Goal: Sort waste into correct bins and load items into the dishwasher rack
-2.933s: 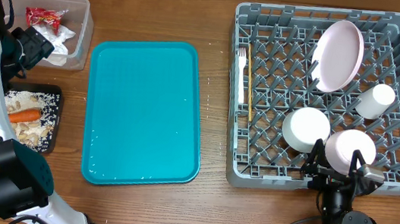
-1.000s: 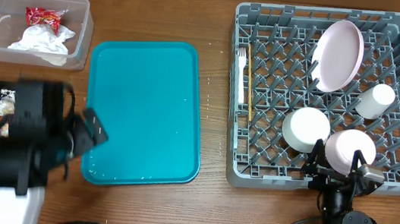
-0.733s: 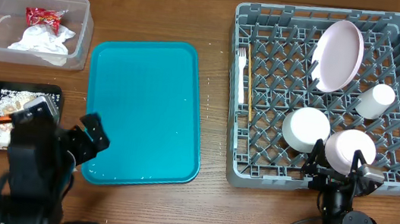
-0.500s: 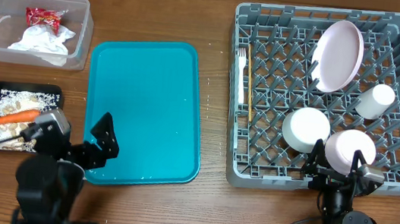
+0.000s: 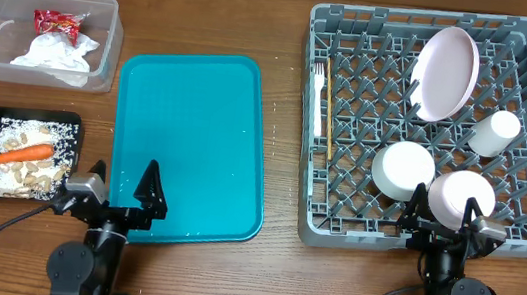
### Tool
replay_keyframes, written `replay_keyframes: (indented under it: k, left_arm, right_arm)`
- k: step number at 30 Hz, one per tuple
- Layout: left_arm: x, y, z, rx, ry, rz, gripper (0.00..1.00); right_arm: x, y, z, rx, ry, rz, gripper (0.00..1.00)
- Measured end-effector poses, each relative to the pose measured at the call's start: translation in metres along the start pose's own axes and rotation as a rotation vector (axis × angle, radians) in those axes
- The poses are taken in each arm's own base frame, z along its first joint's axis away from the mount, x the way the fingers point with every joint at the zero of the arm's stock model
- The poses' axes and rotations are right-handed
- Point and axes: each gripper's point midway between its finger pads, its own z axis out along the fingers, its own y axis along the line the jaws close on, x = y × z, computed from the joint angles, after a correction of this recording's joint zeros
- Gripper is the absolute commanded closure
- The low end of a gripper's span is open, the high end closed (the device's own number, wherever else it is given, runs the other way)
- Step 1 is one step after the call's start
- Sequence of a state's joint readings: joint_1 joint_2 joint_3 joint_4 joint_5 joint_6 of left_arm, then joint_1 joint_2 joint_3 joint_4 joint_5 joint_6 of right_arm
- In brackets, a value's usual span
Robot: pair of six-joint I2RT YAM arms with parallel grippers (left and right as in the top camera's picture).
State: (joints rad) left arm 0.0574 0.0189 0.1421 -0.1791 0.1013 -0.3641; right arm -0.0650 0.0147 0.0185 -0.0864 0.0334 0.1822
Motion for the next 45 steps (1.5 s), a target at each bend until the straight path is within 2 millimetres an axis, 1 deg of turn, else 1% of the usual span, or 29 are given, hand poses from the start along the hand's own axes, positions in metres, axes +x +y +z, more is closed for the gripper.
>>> replay_keyframes:
  k: [3, 7, 9, 20, 25, 45]
  left_arm:
    - [0.009, 0.001, 0.004, 0.016, 0.002, 0.051, 0.0]
    - [0.03, 0.008, 0.008, 0.011, 0.043, 0.099, 0.0]
    - [0.035, 0.01, 0.009, 0.01, 0.051, 0.133, 0.0]
    - [0.032, 0.01, 0.009, 0.013, 0.035, 0.341, 0.0]
    - [0.03, 0.017, 0.009, -0.015, 0.029, 0.365, 0.0]
    - [0.03, 0.017, 0.009, -0.014, 0.029, 0.381, 0.0]
  right_arm:
    - [0.0, 0.0, 0.0, 0.0, 0.0, 0.001, 0.0]
    - [0.0, 0.0, 0.0, 0.0, 0.0, 0.0, 0.0]
    - [0.0, 0.0, 0.0, 0.0, 0.0, 0.0, 0.0]
    - [0.0, 0.0, 0.0, 0.0, 0.0, 0.0, 0.0]
    - [0.0, 0.0, 0.0, 0.0, 0.0, 0.0, 0.0]
    - [0.0, 0.0, 0.0, 0.0, 0.0, 0.001, 0.0]
